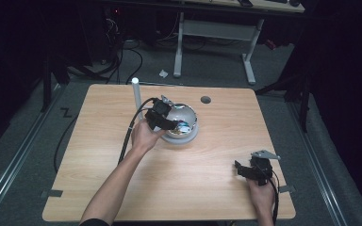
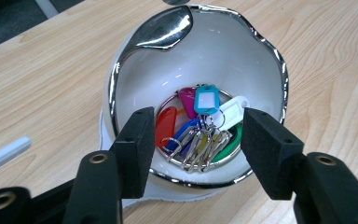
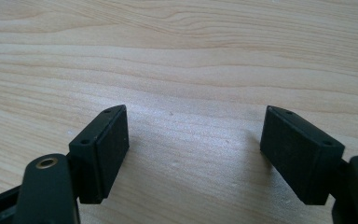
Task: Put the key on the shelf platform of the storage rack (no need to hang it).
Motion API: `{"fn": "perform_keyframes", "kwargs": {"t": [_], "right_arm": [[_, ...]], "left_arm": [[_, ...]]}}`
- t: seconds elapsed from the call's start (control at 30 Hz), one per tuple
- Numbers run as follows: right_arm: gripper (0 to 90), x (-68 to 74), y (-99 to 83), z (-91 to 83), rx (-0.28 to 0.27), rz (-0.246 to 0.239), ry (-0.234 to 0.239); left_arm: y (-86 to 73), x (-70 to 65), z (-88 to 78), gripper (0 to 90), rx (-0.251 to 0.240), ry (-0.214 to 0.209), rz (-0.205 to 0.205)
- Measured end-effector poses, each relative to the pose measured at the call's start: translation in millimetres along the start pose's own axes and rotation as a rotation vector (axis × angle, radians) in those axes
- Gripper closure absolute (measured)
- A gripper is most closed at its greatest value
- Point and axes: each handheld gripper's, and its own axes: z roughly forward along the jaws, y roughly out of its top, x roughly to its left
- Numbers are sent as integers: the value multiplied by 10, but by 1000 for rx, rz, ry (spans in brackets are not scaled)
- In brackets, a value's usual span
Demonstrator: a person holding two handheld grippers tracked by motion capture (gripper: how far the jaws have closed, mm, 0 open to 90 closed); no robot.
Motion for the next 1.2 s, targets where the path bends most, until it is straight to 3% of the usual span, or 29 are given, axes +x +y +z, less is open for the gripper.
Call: {"fn": "perform_keyframes", "kwargs": {"t": [0.63,0.87,1.2], "right_arm": [[239,1,1,1,0,1,0],[239,1,1,1,0,2,-1],[239,1,1,1,0,1,-1]], "left_arm": [[-127,35,-434,403,-68,9,-14],[-221,65,-537,401,-78,16,-28],[-278,59,-693,388,-84,37,-16]]}}
